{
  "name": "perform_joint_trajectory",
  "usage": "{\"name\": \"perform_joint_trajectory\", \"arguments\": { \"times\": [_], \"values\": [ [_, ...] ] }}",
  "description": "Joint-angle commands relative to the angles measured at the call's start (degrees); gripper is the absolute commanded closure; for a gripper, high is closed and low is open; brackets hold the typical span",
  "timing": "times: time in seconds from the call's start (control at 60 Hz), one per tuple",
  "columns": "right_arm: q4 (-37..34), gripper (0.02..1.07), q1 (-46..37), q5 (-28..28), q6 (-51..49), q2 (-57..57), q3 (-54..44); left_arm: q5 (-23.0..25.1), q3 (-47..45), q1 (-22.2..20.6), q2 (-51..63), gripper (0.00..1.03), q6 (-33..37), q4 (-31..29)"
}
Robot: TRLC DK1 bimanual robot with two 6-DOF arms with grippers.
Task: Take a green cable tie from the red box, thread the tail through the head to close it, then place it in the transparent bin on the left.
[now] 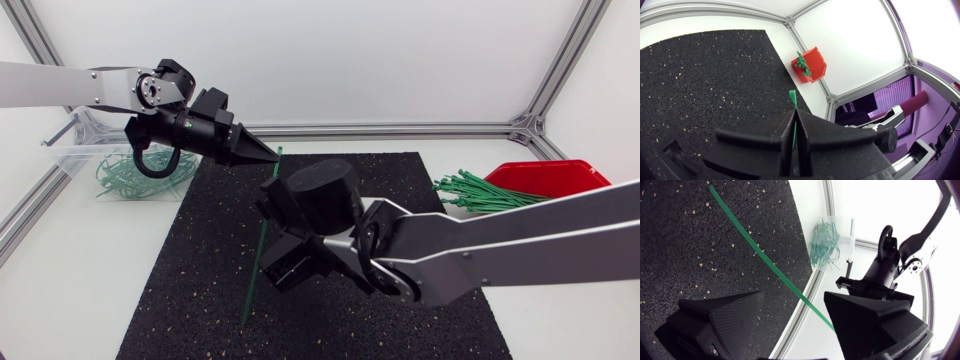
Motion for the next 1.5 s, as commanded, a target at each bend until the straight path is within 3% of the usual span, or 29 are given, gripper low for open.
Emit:
{"name": "perform_joint_trajectory", "arguments": {
  "times": [0.0, 0.317, 0.433, 0.617, 0.883, 0.983, 1.483],
  "values": [
    [1.82, 0.19, 1.06, 1.0, -4.24, 2.17, -1.69, -0.39, 2.74, -0.56, 2.07, 1.01, 3.51, -2.72],
    [4.89, 0.47, 4.58, 1.44, -7.05, 5.51, -2.92, -1.27, 5.46, -0.65, 3.39, 1.01, 4.47, -5.35],
    [5.95, 0.49, 6.6, 1.44, -6.87, 5.94, -4.15, -1.27, 5.99, -0.83, 4.09, 1.01, 4.82, -6.15],
    [6.65, 0.65, 9.33, 1.44, -6.87, 7.61, -4.77, -1.27, 6.43, -1.27, 4.26, 1.01, 5.26, -7.46],
    [8.14, 0.66, 12.05, 2.23, -7.14, 11.48, -4.42, -1.53, 6.43, -1.53, 4.35, 1.01, 5.7, -8.34],
    [8.58, 0.75, 12.84, 2.23, -7.14, 12.27, -4.59, -1.53, 6.52, -1.36, 4.35, 1.01, 5.7, -8.43],
    [11.13, 0.8, 14.16, 2.32, -6.79, 13.77, -6.79, -1.53, 7.49, -1.09, 5.41, 1.01, 5.79, -8.87]
  ]
}}
